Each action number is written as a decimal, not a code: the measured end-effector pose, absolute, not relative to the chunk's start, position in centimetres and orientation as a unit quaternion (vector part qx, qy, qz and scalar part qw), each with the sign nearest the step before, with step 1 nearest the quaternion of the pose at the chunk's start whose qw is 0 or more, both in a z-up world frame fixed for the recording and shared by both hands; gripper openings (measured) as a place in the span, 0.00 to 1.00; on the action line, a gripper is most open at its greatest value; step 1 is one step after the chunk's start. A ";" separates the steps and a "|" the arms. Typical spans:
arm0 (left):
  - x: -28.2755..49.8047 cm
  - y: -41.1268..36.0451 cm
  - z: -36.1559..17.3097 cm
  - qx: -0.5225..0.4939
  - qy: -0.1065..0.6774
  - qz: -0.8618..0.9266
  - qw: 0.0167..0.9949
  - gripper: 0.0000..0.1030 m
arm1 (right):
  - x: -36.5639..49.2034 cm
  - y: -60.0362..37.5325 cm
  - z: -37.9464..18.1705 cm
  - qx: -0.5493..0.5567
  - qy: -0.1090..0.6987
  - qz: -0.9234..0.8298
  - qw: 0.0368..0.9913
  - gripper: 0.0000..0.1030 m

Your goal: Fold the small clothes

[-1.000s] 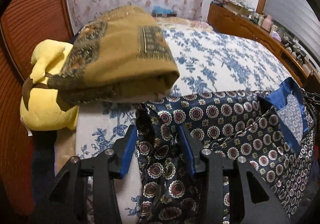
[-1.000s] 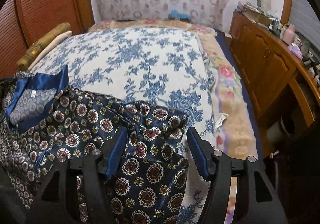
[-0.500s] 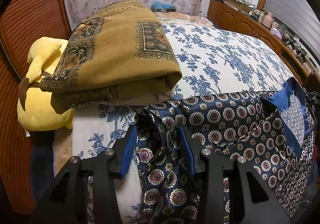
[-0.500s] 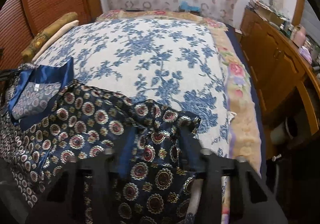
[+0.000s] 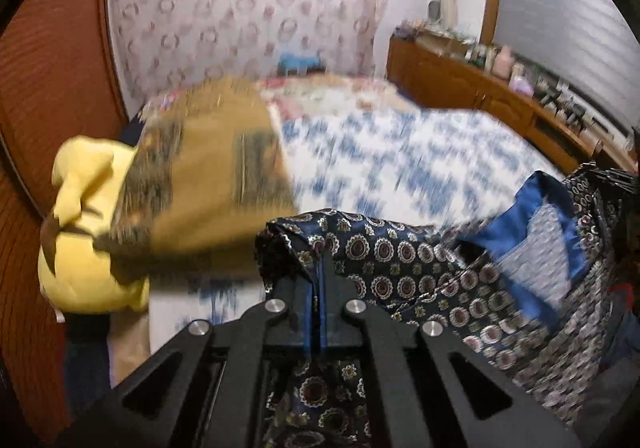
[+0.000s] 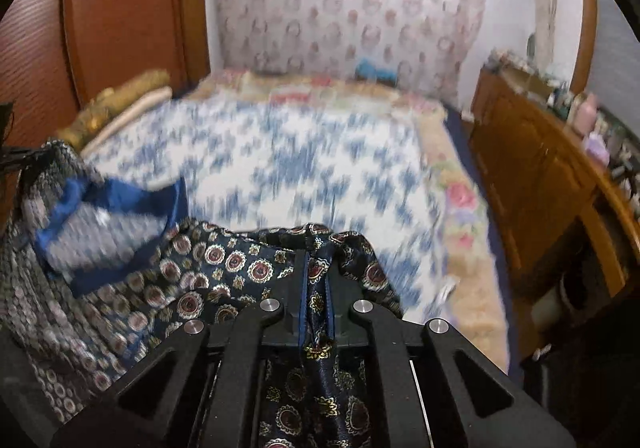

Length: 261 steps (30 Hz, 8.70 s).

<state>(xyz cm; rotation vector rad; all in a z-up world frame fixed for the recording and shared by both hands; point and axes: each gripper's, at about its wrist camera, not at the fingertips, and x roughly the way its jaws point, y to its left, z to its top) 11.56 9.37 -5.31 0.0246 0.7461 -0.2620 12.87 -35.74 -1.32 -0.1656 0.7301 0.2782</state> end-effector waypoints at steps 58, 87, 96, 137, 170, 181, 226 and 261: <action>24.3 9.5 -5.6 0.010 0.392 -0.081 0.916 0.40 | 38.7 -23.4 -6.7 -0.142 0.436 0.209 0.864 0.56; 14.6 8.4 -4.6 -0.010 0.358 -0.086 0.930 0.54 | 20.7 -24.9 -2.3 -0.110 0.317 0.236 0.912 0.02; 12.9 8.1 -5.0 -0.019 0.357 -0.091 0.930 0.54 | 14.4 -26.0 -5.2 -0.093 0.343 0.232 0.905 0.02; 21.3 6.7 -4.3 0.021 0.363 -0.077 0.928 0.54 | 24.7 -34.2 -5.6 -0.129 0.380 0.044 0.915 0.00; 23.1 5.2 -4.4 0.042 0.383 -0.093 0.918 0.25 | 14.4 -36.7 -5.8 -0.053 0.368 0.080 0.925 0.16; 19.3 6.5 -5.4 0.081 0.380 -0.082 0.918 0.00 | 14.9 -36.3 -7.1 -0.047 0.386 0.087 0.917 0.16; 7.9 11.5 -6.5 0.016 0.317 -0.058 0.947 0.10 | 11.5 -38.2 -4.5 -0.022 0.338 0.082 0.937 0.16; 10.8 8.6 -11.2 0.034 0.401 -0.052 0.914 0.40 | 18.7 -41.5 -3.8 0.000 0.396 0.039 0.917 0.52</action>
